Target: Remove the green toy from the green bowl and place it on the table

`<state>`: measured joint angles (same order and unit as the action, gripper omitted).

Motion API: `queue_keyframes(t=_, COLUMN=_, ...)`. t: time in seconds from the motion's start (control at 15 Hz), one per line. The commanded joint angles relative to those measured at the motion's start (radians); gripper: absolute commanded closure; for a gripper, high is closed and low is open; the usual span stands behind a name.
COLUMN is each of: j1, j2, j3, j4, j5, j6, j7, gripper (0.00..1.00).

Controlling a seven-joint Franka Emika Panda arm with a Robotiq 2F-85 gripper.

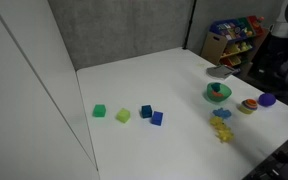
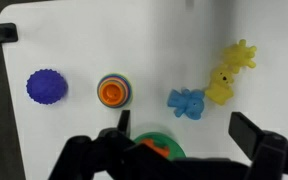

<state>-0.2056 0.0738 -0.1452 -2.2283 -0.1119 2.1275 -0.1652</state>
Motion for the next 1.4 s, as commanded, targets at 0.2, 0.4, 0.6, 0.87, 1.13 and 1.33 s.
queue_keyframes(t=0.2, j1=0.01, j2=0.0, j3=-0.01, j4=0.001, j5=0.001, j6=-0.002, j7=-0.001, gripper=0.0)
queue_keyframes(t=0.4, j1=0.01, j2=0.0, j3=-0.01, j4=0.001, j5=0.001, j6=-0.002, j7=-0.001, gripper=0.0)
queue_keyframes(t=0.6, j1=0.01, j2=0.0, j3=-0.01, j4=0.001, j5=0.001, j6=-0.002, j7=-0.001, gripper=0.0)
queue_keyframes(t=0.87, j1=0.01, j2=0.011, j3=-0.008, j4=0.007, j5=0.007, j6=0.013, j7=0.001, gripper=0.0)
queue_keyframes(t=1.13, j1=0.013, j2=0.048, j3=-0.004, j4=0.028, j5=0.036, j6=0.051, j7=-0.006, gripper=0.0)
queue_keyframes(t=1.33, j1=0.016, j2=0.088, j3=0.0, j4=0.049, j5=0.056, j6=0.101, j7=-0.01, gripper=0.0)
